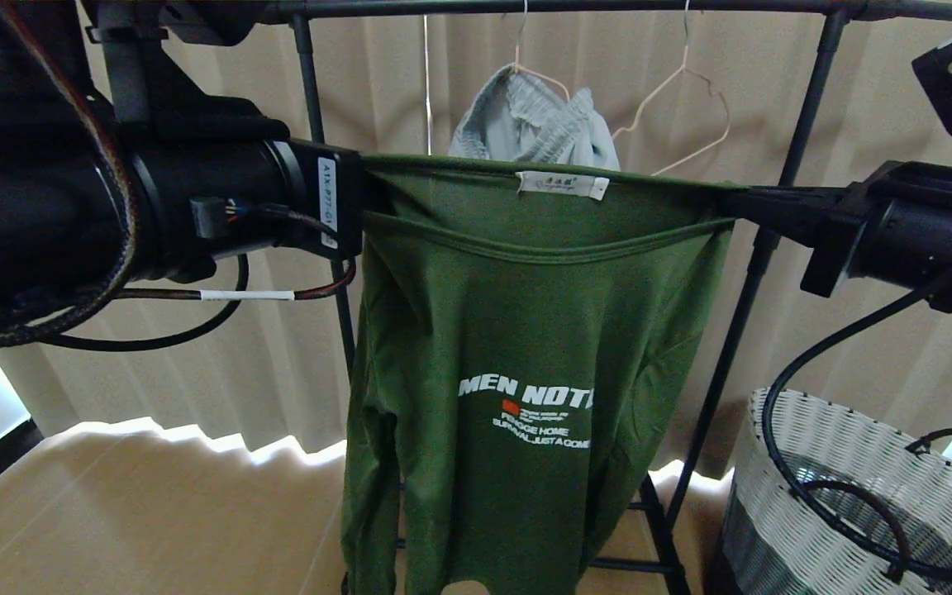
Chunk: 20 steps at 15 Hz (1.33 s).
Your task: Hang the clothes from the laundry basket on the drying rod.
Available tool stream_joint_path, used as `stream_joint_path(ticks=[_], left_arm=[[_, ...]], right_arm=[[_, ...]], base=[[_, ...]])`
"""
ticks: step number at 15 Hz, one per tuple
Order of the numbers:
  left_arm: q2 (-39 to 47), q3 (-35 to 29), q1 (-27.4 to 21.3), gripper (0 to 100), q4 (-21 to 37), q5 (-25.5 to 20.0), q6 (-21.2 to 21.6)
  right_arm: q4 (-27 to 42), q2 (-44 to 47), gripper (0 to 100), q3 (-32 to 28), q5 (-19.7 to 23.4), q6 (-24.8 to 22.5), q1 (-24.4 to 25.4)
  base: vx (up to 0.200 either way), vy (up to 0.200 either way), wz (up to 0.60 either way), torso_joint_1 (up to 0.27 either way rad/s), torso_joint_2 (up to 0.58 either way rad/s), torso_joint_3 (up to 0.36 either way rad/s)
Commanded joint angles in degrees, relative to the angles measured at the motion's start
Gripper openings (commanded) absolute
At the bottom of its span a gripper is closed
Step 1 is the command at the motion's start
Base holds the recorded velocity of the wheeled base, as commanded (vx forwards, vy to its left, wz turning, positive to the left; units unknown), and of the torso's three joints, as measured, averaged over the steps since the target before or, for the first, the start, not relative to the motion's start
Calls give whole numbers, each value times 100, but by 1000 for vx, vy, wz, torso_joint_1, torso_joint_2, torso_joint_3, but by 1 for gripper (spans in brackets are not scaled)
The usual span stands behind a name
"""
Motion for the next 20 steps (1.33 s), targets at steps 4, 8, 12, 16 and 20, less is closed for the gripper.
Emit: stream_joint_path(ticks=[4, 8, 12, 16, 20], left_arm=[[409, -166, 192, 0, -274, -32, -98], [611, -271, 280, 0, -529, -23, -150], [594, -227, 298, 0, -564, -5, -212], [58, -78, 289, 0, 263, -322, -203], [-883, -34, 280, 0, 1765, -1754, -203]], right_arm=[[1060, -1063, 0, 59, 318, 228, 390], [1087, -1195, 0, 103, 846, 500, 399], [981, -1089, 0, 217, 784, 438, 372], [480, -544, 0, 173, 301, 219, 117], [-654, 115, 0, 129, 239, 245, 126]], base=[[0, 0, 0, 0, 0, 0], [0, 0, 0, 0, 0, 0], [0, 0, 0, 0, 0, 0], [0, 0, 0, 0, 0, 0], [0, 0, 0, 0, 0, 0]])
